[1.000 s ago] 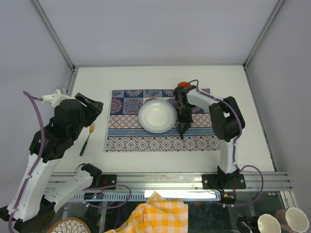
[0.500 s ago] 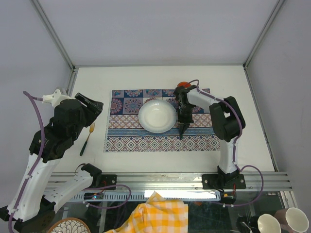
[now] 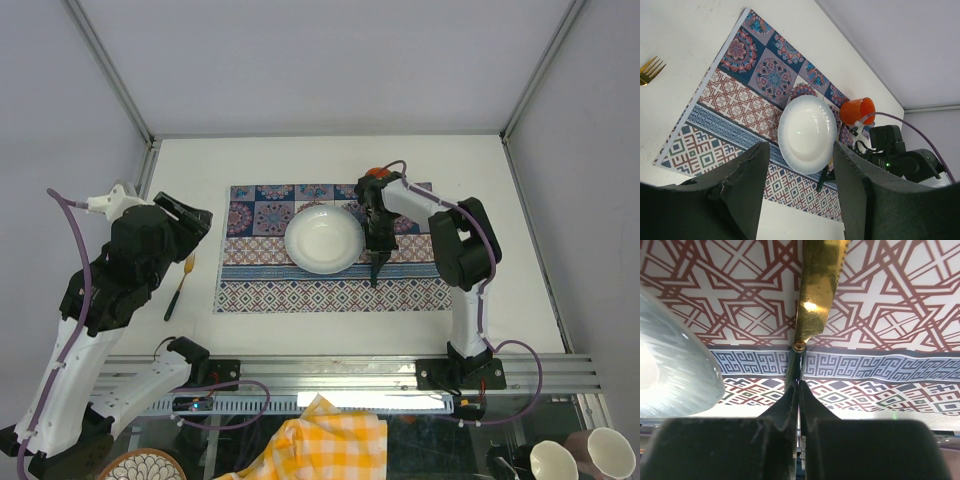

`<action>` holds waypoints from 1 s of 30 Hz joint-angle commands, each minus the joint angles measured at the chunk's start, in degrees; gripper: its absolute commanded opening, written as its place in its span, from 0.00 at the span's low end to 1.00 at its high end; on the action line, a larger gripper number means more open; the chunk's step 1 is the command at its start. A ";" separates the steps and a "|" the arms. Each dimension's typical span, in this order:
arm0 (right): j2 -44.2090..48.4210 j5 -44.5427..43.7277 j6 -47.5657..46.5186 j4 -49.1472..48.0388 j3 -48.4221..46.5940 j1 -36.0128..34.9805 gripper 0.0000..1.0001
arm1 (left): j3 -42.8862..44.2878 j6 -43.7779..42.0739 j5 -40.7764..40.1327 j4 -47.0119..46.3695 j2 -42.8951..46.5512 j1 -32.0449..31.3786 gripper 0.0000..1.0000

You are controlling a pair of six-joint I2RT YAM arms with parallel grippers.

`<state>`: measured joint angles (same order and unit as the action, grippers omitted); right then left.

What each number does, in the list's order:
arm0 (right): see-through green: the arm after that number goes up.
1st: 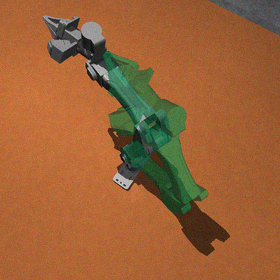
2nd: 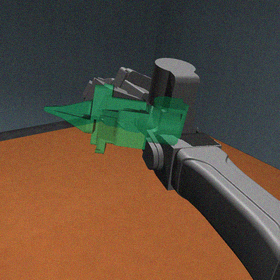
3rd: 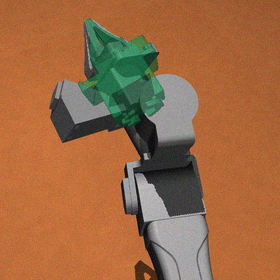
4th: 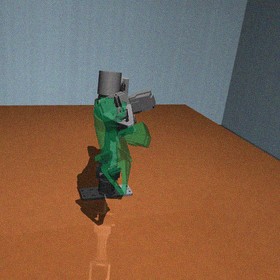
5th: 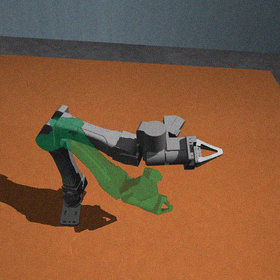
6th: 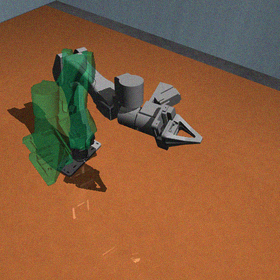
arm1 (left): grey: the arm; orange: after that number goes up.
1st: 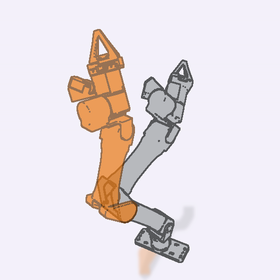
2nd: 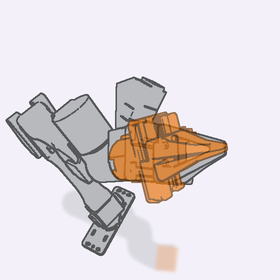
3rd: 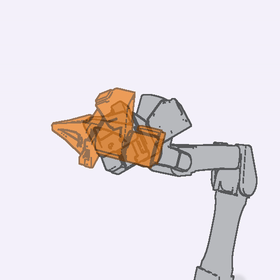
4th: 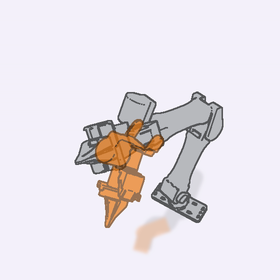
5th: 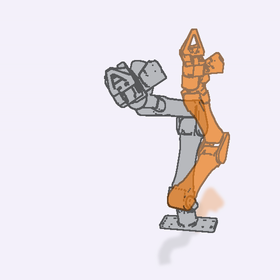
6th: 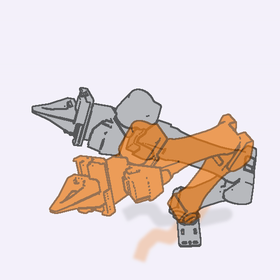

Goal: Set the dinner table for one person
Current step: Place the knife on the napkin.

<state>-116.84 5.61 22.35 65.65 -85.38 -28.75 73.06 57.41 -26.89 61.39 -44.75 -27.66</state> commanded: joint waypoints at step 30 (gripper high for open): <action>3.17 -4.23 1.73 1.15 -4.70 -0.60 0.19 | -1.34 -0.72 0.63 -2.76 0.51 0.33 0.56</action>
<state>-117.82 2.20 22.87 67.37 -87.20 -29.12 71.75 57.41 -26.85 61.25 -44.25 -27.66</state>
